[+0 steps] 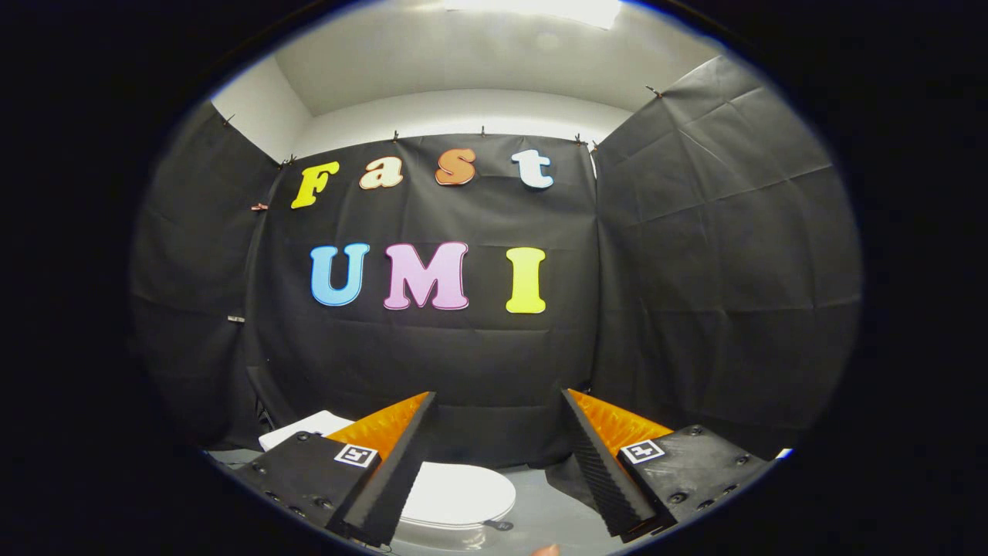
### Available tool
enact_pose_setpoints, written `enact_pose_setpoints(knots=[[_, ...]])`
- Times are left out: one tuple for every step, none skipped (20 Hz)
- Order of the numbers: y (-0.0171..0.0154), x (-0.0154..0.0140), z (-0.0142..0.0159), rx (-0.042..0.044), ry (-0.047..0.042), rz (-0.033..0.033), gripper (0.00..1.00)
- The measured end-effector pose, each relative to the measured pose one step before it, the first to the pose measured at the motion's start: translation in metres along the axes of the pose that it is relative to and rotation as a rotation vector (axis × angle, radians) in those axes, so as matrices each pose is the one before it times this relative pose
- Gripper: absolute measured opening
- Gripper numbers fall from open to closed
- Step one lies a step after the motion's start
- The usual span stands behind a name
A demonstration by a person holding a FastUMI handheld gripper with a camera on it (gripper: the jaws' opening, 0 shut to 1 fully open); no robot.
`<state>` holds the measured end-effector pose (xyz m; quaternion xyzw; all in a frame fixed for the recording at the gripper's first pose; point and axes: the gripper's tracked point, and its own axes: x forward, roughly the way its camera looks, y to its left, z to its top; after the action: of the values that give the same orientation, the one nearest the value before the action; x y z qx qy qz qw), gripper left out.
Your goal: Open the toilet lid.
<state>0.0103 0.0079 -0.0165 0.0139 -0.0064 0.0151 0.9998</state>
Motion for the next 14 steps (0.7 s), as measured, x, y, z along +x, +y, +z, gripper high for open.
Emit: enact_pose_setpoints(knots=[[0.00152,0.00084,-0.00213,-0.00073,-0.00574,0.00597,0.98],[-0.00061,0.00244,-0.00356,-0.00369,-0.00215,-0.00026,0.98],[-0.00050,0.00269,-0.00391,-0.00485,-0.00586,0.00119,0.98],[-0.00096,0.00250,-0.00529,-0.00690,-0.00380,0.00010,0.98],[-0.00061,0.00418,-0.00804,-0.00620,0.00140,0.00209,0.98],[-0.00045,0.00227,-0.00730,-0.00161,-0.00180,0.00337,0.98],[0.00053,0.00285,-0.00838,0.00431,-0.00067,0.00701,0.98],[0.00060,0.00318,-0.00841,0.00517,-0.00473,0.01119,0.98],[-0.00007,0.00226,-0.00920,0.00201,-0.00202,0.00744,0.98],[-0.00245,0.00380,-0.01163,-0.00149,0.00189,0.00234,0.98],[-0.00434,0.00386,-0.01272,-0.00714,0.00720,-0.00729,0.98],[-0.00403,0.00361,-0.01481,-0.01200,0.01336,-0.00725,0.99],[-0.00182,0.00283,-0.01299,-0.00925,0.00865,-0.00114,0.99],[-0.00166,0.00202,-0.01410,-0.00764,0.01471,-0.00079,0.98]])
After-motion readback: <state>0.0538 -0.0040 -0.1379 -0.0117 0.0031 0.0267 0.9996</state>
